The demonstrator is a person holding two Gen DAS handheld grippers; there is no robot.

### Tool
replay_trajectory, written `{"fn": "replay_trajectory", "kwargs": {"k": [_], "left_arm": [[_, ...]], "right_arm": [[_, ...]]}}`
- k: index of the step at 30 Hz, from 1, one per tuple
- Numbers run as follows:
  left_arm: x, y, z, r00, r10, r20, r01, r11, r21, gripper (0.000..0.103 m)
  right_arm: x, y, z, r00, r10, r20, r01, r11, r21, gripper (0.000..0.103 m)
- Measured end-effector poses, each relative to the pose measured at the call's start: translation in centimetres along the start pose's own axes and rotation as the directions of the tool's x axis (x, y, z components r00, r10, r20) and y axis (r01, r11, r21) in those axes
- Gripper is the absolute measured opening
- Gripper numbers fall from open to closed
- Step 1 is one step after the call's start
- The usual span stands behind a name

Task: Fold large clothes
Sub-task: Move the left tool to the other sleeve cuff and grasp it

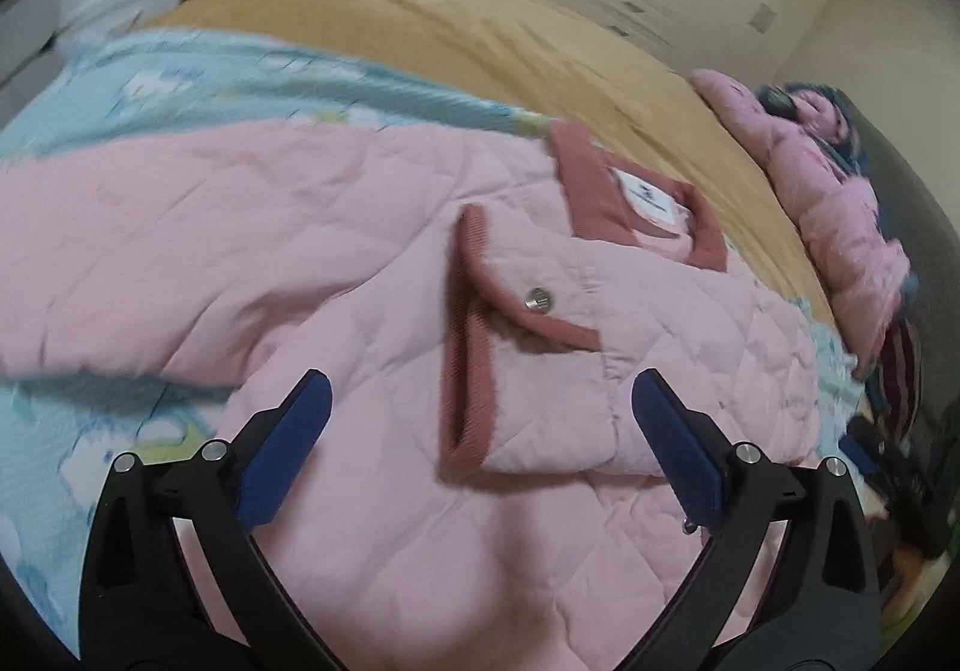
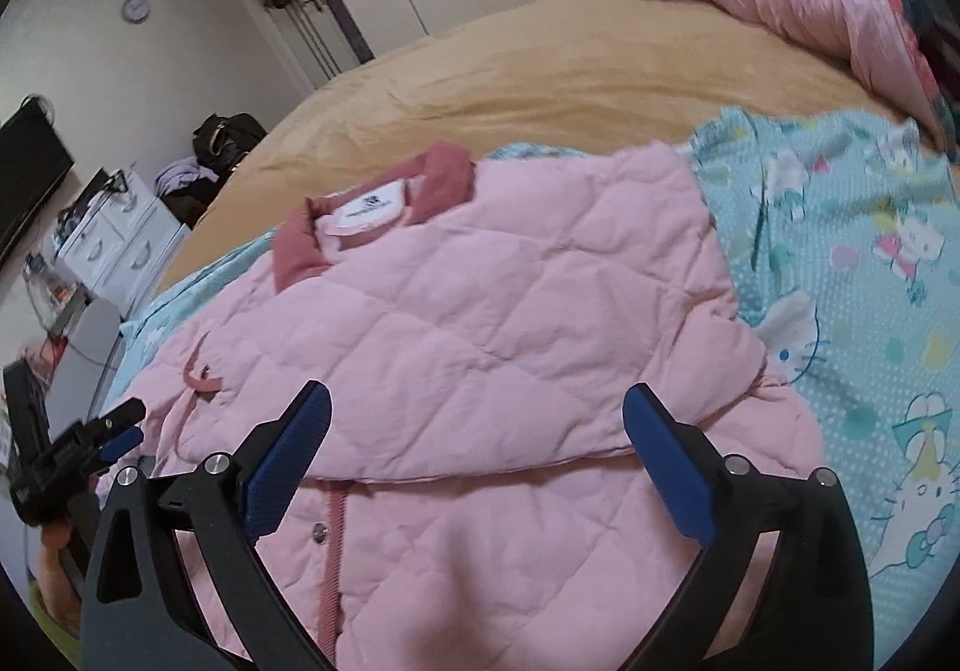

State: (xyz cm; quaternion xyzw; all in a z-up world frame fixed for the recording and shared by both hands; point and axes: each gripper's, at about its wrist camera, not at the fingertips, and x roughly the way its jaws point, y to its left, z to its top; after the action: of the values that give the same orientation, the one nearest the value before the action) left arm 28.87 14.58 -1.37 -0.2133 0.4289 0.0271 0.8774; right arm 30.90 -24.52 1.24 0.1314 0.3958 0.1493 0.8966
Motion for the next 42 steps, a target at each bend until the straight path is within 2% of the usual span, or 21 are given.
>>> {"fn": "replay_trajectory", "kwargs": {"k": [5, 10, 14, 16, 17, 21, 26, 30, 33, 36, 39, 42], "left_arm": [[-2.6, 2.7, 0.5, 0.993, 0.108, 0.057, -0.103, 0.991, -0.086, 0.094], [-5.3, 4.6, 1.2, 0.98, 0.142, 0.142, -0.119, 0.98, -0.159, 0.094], [-6.7, 5.8, 1.5, 0.963, 0.212, 0.168, -0.181, 0.967, -0.182, 0.094], [-7.6, 6.5, 1.8, 0.945, 0.26, 0.199, -0.218, 0.953, -0.211, 0.094], [-8.2, 6.9, 1.9, 0.936, 0.276, 0.218, -0.226, 0.947, -0.228, 0.094], [-9.8, 8.6, 2.2, 0.92, 0.308, 0.242, -0.244, 0.933, -0.264, 0.094], [-11.1, 10.9, 2.4, 0.906, 0.341, 0.25, -0.252, 0.911, -0.327, 0.094], [-12.2, 13.6, 2.5, 0.894, 0.374, 0.247, -0.261, 0.882, -0.392, 0.094], [-13.0, 15.2, 2.4, 0.87, 0.424, 0.251, -0.294, 0.855, -0.428, 0.094], [-13.9, 16.9, 2.2, 0.856, 0.452, 0.251, -0.299, 0.829, -0.473, 0.094], [-14.4, 18.4, 2.2, 0.846, 0.471, 0.248, -0.305, 0.811, -0.5, 0.094], [-14.8, 20.4, 1.9, 0.835, 0.502, 0.225, -0.323, 0.779, -0.538, 0.094]], "right_arm": [[-1.5, 3.1, -0.1, 0.999, 0.02, 0.048, -0.016, 0.997, -0.079, 0.099], [-2.0, 6.8, 0.4, 0.995, 0.076, 0.061, -0.066, 0.987, -0.148, 0.099], [-2.0, 10.3, 1.1, 0.99, 0.127, 0.064, -0.112, 0.973, -0.203, 0.099], [-1.8, 12.5, 1.4, 0.985, 0.161, 0.061, -0.142, 0.962, -0.234, 0.099], [-1.8, 13.2, 1.4, 0.984, 0.169, 0.061, -0.149, 0.958, -0.245, 0.099], [-1.1, 17.0, 1.3, 0.975, 0.22, 0.037, -0.199, 0.932, -0.303, 0.099], [-0.1, 20.9, 0.9, 0.967, 0.254, 0.005, -0.236, 0.906, -0.352, 0.099], [0.9, 24.0, 0.5, 0.959, 0.284, -0.022, -0.27, 0.881, -0.388, 0.099], [1.6, 26.2, 0.3, 0.952, 0.301, -0.051, -0.295, 0.863, -0.411, 0.099], [1.8, 28.2, 0.0, 0.95, 0.308, -0.058, -0.301, 0.843, -0.447, 0.099], [2.2, 30.3, -0.1, 0.937, 0.339, -0.085, -0.338, 0.819, -0.463, 0.099], [2.8, 32.2, -0.1, 0.924, 0.363, -0.119, -0.375, 0.803, -0.464, 0.099]]}}
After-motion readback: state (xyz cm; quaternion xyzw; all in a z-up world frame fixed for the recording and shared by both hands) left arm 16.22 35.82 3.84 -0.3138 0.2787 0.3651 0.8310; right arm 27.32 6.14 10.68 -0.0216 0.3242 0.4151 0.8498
